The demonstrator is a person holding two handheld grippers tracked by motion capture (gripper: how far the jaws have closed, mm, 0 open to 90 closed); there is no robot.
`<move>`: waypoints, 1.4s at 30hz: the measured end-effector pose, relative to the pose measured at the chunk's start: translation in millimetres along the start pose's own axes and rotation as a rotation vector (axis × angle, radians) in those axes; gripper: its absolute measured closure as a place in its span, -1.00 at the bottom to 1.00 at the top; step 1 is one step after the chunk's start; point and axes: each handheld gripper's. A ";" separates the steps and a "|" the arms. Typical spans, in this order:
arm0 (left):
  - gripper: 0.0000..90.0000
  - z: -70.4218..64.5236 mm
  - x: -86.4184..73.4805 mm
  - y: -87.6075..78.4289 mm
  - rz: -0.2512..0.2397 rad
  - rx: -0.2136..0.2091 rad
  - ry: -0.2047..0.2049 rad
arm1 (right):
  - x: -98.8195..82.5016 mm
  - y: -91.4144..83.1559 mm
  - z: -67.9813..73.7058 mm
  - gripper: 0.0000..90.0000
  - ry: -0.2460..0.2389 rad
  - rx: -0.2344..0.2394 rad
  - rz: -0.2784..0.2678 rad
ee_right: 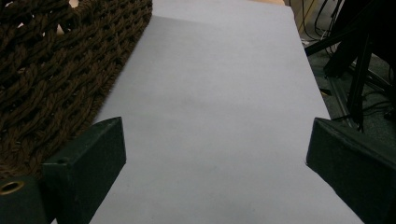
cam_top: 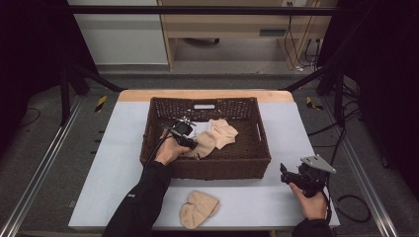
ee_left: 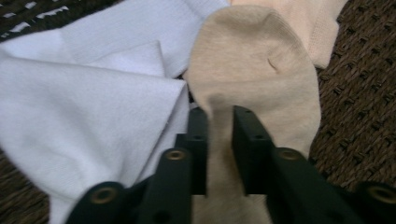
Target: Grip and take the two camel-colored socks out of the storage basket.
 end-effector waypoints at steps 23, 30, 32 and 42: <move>0.97 -7.8 20.5 -56.2 -0.474 -0.009 0.023 | 0.5 -1.1 -1.4 -0.89 -0.001 -0.009 -0.006; 0.97 -8.6 24.2 -84.4 -0.597 -0.009 0.010 | 0.6 -1.3 -1.6 -0.89 -0.003 -0.010 -0.008; 0.97 -8.1 24.7 -92.8 -0.628 -0.012 0.000 | 0.6 -1.2 -1.7 -0.89 -0.004 -0.011 -0.008; 0.97 -21.0 25.6 -135.4 -0.745 -0.030 0.018 | 1.0 -1.9 -1.4 -0.89 0.001 -0.012 -0.008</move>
Point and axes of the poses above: each handheld gripper's, and its own axes: y roughly forward along the jaws, x roughly out of its top, z roughly to its left, and after that the axes turned 10 degrees about -z, right-handed
